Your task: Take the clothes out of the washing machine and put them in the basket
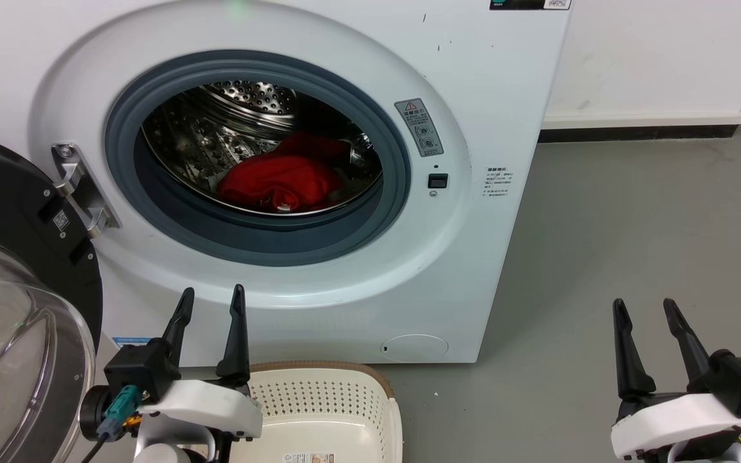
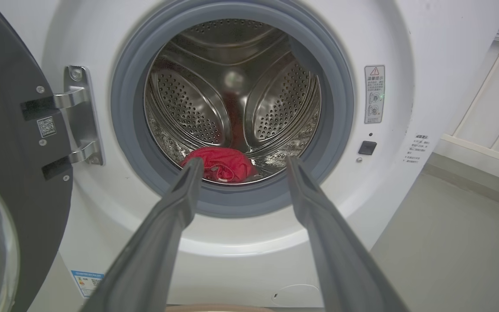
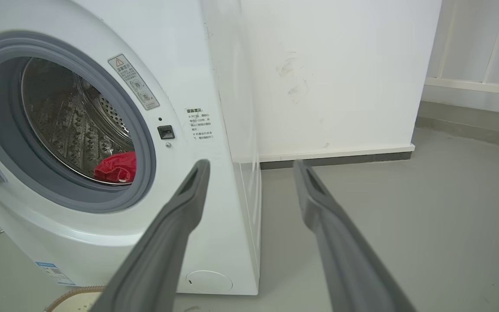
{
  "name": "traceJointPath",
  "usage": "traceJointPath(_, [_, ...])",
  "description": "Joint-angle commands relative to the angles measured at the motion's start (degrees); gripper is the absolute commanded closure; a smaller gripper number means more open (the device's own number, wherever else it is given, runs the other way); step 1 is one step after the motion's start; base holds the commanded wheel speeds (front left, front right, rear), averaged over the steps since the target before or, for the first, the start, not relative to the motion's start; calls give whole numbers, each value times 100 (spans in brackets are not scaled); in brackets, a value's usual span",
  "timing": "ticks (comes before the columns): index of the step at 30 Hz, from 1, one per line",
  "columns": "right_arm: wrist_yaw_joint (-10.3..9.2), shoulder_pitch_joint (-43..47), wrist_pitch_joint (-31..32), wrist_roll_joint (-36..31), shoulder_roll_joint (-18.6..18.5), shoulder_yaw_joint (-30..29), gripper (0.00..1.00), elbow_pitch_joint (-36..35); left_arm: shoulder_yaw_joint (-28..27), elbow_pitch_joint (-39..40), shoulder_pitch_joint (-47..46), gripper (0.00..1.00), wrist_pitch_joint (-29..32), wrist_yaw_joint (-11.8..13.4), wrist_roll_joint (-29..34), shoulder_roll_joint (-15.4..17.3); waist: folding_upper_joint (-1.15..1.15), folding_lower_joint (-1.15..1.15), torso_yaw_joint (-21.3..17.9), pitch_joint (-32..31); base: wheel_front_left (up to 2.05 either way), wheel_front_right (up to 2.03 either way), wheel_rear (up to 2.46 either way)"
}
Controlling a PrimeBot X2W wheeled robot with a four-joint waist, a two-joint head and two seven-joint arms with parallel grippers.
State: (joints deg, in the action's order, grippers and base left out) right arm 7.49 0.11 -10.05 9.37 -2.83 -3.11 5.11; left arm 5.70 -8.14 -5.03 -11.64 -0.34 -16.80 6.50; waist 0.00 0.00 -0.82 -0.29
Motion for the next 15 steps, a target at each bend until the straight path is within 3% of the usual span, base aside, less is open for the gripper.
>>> traceJointPath(1, [0, 39, -42, -137, -10, -5, 0, -55, 8, -1, -45, 0, -56, -17, 138, -16, 0, 0, 4, 0, 0, 0, 0])
traceJointPath(15, [0, 96, -171, -601, -9, 22, 0, 2, -67, -193, -30, 0, -203, -97, 636, -87, 0, 0, -2, -6, 0, 0, 0])
